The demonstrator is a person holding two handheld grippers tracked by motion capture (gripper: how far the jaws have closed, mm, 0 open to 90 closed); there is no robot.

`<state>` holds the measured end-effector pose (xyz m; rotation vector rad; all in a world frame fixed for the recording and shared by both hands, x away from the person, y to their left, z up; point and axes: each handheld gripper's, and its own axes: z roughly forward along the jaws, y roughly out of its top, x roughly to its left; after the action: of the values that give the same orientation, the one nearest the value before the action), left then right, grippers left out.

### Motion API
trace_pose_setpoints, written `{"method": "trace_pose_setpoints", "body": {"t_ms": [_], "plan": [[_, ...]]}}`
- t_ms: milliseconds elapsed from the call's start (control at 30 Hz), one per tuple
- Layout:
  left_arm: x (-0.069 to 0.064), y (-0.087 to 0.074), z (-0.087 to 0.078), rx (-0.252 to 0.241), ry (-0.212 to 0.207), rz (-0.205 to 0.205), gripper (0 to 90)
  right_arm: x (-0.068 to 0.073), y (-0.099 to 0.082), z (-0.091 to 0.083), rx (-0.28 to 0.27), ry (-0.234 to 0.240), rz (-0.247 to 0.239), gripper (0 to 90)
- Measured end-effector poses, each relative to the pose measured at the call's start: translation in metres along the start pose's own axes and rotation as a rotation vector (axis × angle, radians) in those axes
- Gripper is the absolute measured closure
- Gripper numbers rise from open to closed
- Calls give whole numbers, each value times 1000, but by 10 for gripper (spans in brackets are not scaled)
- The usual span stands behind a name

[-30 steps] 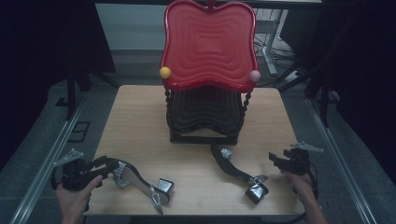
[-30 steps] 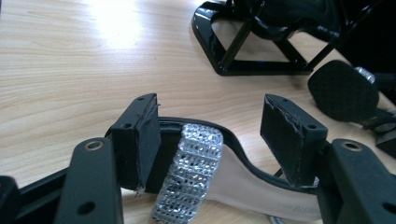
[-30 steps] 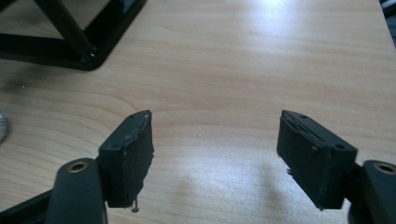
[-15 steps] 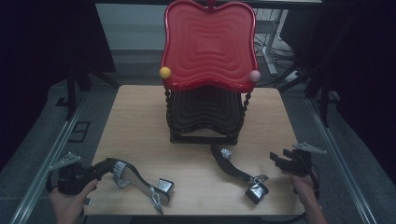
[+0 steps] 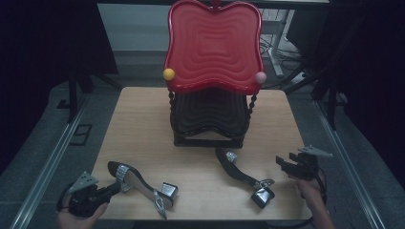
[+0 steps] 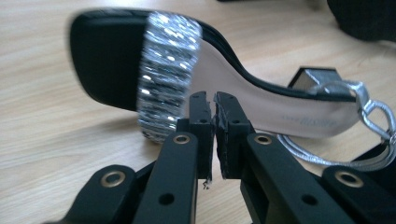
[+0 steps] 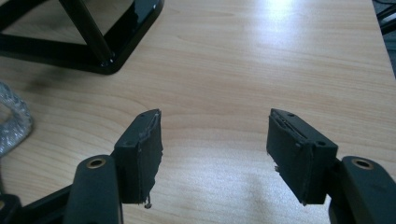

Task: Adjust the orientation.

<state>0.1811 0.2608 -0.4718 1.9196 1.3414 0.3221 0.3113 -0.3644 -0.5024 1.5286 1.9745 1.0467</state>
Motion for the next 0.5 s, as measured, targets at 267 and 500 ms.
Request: {"method": "trace_pose_setpoints", "body": {"t_ms": [267, 500], "plan": [[-8, 17, 29, 44, 18, 17, 866, 0, -1, 1, 9, -11, -11, 355], [-1, 34, 46, 59, 27, 2, 854, 0, -2, 3, 27, -27, -14, 352]]}}
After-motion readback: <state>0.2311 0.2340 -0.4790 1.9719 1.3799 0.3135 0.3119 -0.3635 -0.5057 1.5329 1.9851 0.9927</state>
